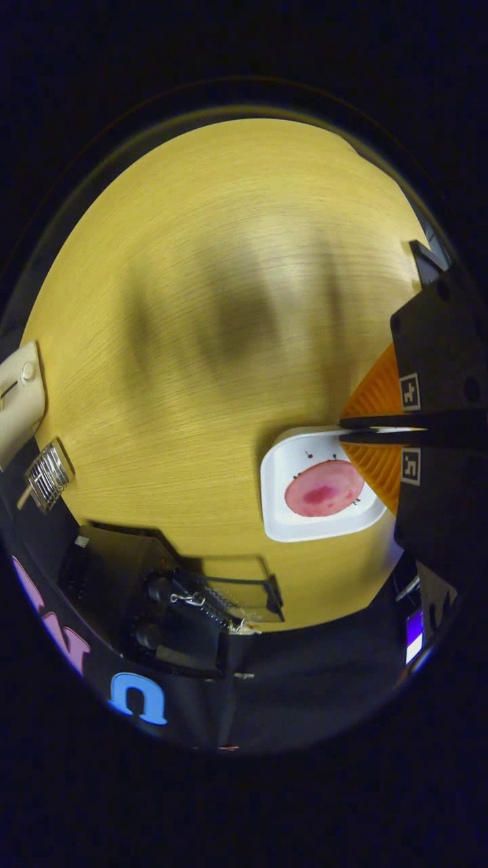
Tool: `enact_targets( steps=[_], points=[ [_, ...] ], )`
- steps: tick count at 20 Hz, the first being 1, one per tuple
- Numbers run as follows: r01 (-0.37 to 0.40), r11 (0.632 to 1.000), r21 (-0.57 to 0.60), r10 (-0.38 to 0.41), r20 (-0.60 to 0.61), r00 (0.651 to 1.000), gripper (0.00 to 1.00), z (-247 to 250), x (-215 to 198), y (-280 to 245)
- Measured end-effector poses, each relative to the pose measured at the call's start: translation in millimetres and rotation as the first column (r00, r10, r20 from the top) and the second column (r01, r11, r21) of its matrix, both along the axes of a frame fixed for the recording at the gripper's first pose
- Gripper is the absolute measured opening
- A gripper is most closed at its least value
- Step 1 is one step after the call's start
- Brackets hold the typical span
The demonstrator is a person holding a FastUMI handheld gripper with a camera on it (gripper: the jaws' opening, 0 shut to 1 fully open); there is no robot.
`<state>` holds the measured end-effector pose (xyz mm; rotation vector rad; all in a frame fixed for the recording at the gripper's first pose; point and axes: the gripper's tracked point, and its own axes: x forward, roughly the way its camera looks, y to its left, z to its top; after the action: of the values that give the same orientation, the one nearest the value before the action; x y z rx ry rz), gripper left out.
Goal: Open the toaster oven, put the food inside, and close the toaster oven door.
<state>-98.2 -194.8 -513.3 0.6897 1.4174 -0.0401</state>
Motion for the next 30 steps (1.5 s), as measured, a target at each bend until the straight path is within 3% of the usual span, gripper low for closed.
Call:
enact_targets(
  steps=[4, 8, 11, 15, 18, 19, 26, 30],
  points=[
    [0.164, 0.977, 0.135, -0.169, 0.026, 0.985, 0.05, 21, -10, 27],
    [0.374, 0.895, 0.244, -0.398, 0.054, 0.916, 0.05, 43, 6, 78],
    [0.435, 0.855, 0.283, -0.470, 0.069, 0.880, 0.05, 46, 35, 131],
    [0.557, 0.734, 0.388, -0.608, 0.010, 0.794, 0.05, 52, 93, 199],
    [0.589, 0.744, 0.316, -0.631, 0.043, 0.774, 0.05, 38, 127, 221],
    [0.609, 0.730, 0.310, -0.651, 0.042, 0.758, 0.05, 35, 138, 228],
    [0.775, 0.539, 0.331, -0.821, 0.001, 0.570, 0.05, 31, 214, 245],
    [0.846, 0.406, 0.346, -0.893, -0.048, 0.448, 0.05, 27, 250, 256]
  ],
)
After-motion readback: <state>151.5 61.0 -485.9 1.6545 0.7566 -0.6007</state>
